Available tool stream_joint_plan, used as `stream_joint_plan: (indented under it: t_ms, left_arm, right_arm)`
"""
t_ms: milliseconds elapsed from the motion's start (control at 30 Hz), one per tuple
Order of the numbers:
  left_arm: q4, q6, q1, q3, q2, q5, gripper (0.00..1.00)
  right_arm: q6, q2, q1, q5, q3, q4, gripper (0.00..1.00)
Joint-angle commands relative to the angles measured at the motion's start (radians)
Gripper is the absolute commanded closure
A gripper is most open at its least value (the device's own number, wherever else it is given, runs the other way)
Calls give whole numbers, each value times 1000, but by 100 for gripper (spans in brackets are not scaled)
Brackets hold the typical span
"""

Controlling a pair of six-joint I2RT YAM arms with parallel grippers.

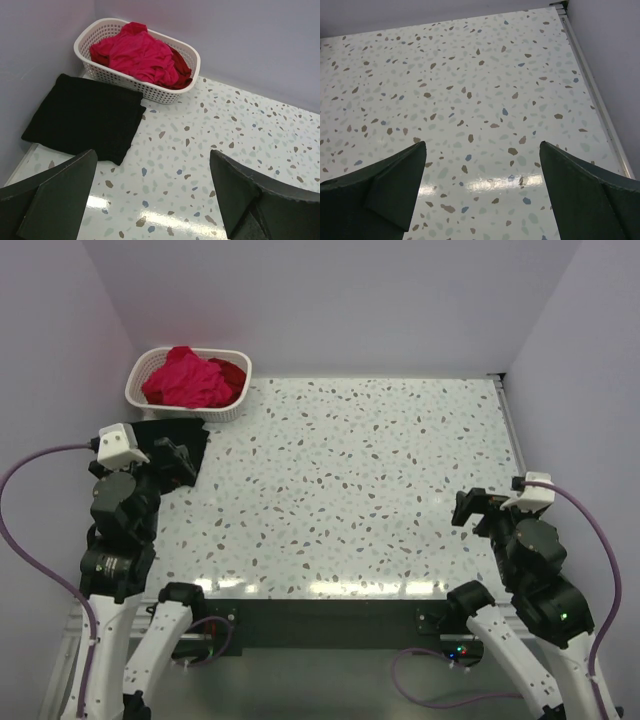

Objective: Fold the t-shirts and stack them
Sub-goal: Grab the tshirt from the pile

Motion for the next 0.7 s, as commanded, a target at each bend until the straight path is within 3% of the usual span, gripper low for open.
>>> stream_joint_plan:
  t_ms: [0, 167, 333, 433, 667]
  left_arm:
    - [24, 11, -4, -7, 35, 3, 0]
    - [79, -10, -2, -8, 137, 26, 0]
    - [189, -64, -2, 2, 361, 19, 0]
    - [254, -72, -2, 64, 559, -15, 0]
    - [373, -102, 60, 373, 1051, -87, 0]
  right_arm:
    - [-1, 17, 4, 3, 35, 35, 1]
    - [19, 38, 3, -37, 7, 38, 1]
    - [19, 73, 3, -117, -11, 49, 1]
    - [17, 87, 3, -152, -16, 55, 1]
    - [15, 69, 3, -183, -26, 50, 1]
